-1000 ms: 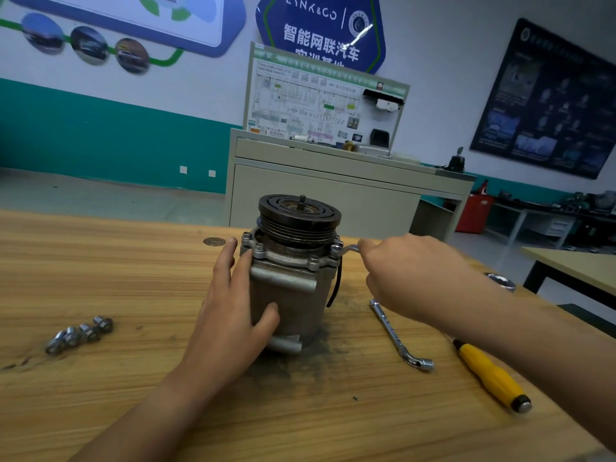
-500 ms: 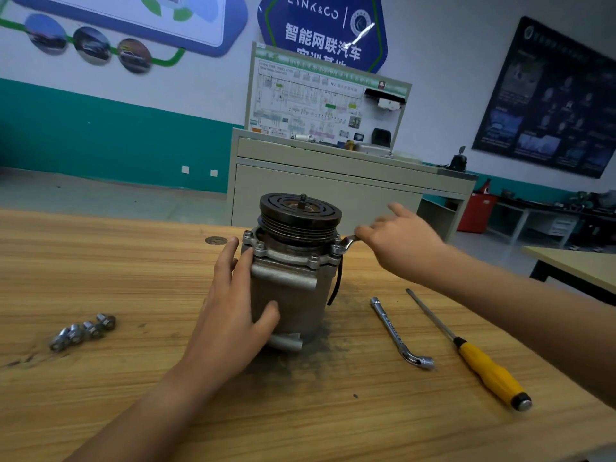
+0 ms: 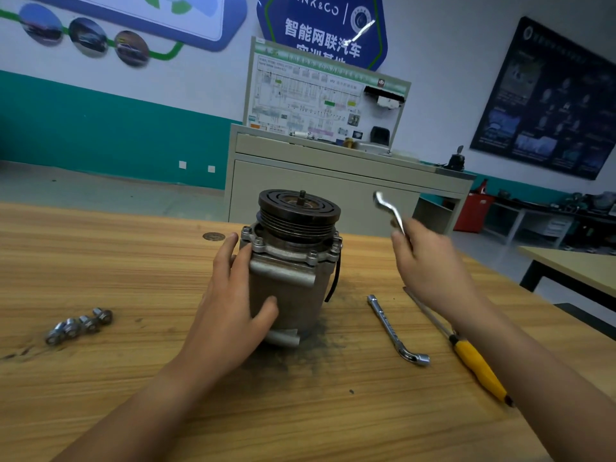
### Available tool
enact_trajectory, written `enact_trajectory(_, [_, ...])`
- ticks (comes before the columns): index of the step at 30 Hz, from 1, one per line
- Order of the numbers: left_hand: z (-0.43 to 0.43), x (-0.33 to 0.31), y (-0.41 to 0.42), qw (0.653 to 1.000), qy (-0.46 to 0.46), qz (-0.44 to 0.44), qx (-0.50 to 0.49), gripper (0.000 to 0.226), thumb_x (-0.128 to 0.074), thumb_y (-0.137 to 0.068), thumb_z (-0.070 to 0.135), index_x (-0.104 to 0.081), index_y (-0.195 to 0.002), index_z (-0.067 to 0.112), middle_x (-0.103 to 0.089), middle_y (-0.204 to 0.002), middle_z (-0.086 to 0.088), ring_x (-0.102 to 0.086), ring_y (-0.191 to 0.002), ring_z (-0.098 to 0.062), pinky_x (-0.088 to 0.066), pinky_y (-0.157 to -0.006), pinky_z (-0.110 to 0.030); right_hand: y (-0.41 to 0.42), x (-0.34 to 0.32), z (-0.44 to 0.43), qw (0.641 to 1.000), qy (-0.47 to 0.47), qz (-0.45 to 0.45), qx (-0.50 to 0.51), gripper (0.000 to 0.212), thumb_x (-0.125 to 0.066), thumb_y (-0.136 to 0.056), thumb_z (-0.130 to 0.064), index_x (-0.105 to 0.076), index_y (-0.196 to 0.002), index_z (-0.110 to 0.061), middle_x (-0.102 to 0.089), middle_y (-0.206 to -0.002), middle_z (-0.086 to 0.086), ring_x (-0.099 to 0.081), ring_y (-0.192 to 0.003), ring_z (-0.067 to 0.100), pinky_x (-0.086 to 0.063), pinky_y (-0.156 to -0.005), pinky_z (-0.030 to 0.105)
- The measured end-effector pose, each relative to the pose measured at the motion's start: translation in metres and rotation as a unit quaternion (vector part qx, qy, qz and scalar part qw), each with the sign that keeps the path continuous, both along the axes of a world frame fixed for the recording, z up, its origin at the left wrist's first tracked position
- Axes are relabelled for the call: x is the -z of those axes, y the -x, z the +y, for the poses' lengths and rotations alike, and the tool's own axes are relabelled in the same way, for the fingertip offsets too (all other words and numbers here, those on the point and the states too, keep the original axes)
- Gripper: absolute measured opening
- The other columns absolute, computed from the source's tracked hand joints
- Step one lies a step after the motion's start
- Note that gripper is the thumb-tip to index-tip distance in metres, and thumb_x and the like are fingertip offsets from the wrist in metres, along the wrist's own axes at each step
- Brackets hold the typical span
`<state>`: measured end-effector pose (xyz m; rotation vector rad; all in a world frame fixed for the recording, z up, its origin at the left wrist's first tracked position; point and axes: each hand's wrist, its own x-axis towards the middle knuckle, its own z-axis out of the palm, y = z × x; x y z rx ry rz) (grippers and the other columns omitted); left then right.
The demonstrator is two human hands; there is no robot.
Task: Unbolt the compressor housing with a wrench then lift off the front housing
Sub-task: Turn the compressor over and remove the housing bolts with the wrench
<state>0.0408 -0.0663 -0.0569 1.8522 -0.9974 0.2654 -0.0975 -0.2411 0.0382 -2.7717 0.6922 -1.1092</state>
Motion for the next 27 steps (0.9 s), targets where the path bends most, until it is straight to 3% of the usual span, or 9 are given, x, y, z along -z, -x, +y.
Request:
enact_trajectory(2, [0.000,0.000,0.001,1.000,0.002,-0.002,-0.002,0.077,-0.059,-0.086,0.029,-0.012,-0.148,0.022,0.011,-0.146,0.032,-0.009,-0.139,-0.007,-0.024,-0.110,-0.033,0.010,-0.001,0.011,0.996,0.020,0.086,0.021,0.018,-0.037,-0.098,-0.024,-0.051,-0.101,-0.013,-0.050,-0.063,-0.003,-0.048,-0.054,0.011,-0.030,-0.045,0.024])
enact_trajectory(6, [0.000,-0.001,0.001,1.000,0.000,0.000,-0.004,0.077,-0.059,-0.087,0.028,-0.013,-0.148,0.021,0.011,-0.147,0.029,-0.009,-0.140,-0.008,-0.023,-0.110,-0.033,0.014,0.001,0.026,0.972,0.062,0.223,0.036,0.031,-0.034,-0.099,-0.026,-0.045,-0.127,-0.020,-0.053,-0.074,-0.004,-0.052,-0.066,0.013,-0.044,-0.054,0.029])
enact_trajectory(10, [0.000,-0.001,0.000,1.000,0.004,-0.004,-0.004,0.076,-0.059,-0.087,0.027,-0.015,-0.148,0.020,0.011,-0.145,0.032,-0.011,-0.139,-0.007,-0.025,-0.109,-0.033,0.010,-0.001,0.034,0.957,0.094,0.270,0.052,0.027,-0.035,-0.098,-0.021,-0.044,-0.123,-0.020,-0.044,-0.067,-0.006,-0.044,-0.059,0.010,-0.029,-0.044,0.025])
enact_trajectory(14, [0.000,-0.002,-0.002,1.000,0.007,-0.009,-0.012,0.072,-0.060,-0.087,0.026,-0.020,-0.147,0.017,0.010,-0.146,0.029,-0.011,-0.139,-0.009,-0.025,-0.109,-0.034,0.007,-0.010,0.037,0.948,0.105,0.293,0.064,0.026,-0.037,-0.096,-0.018,-0.045,-0.121,-0.018,-0.044,-0.068,-0.004,-0.048,-0.064,0.015,-0.039,-0.052,0.028])
enact_trajectory(19, [-0.001,-0.002,-0.001,1.000,0.005,-0.007,-0.012,0.072,-0.060,-0.087,0.027,-0.020,-0.146,0.017,0.011,-0.146,0.030,-0.012,-0.139,-0.010,-0.027,-0.109,-0.036,0.000,-0.017,0.052,0.928,0.179,0.315,0.081,0.027,-0.038,-0.093,-0.009,-0.043,-0.119,-0.015,-0.032,-0.061,-0.003,-0.030,-0.051,0.011,-0.021,-0.041,0.025])
enact_trajectory(27, [-0.002,-0.002,-0.001,1.000,0.009,-0.003,-0.006,0.073,-0.060,-0.087,0.028,-0.020,-0.146,0.018,0.012,-0.144,0.032,-0.010,-0.140,-0.008,-0.026,-0.110,-0.036,-0.002,-0.029,0.064,0.872,0.254,0.406,0.097,0.029,-0.043,-0.090,-0.001,-0.047,-0.119,-0.009,-0.027,-0.063,-0.001,-0.026,-0.049,0.013,-0.023,-0.040,0.024])
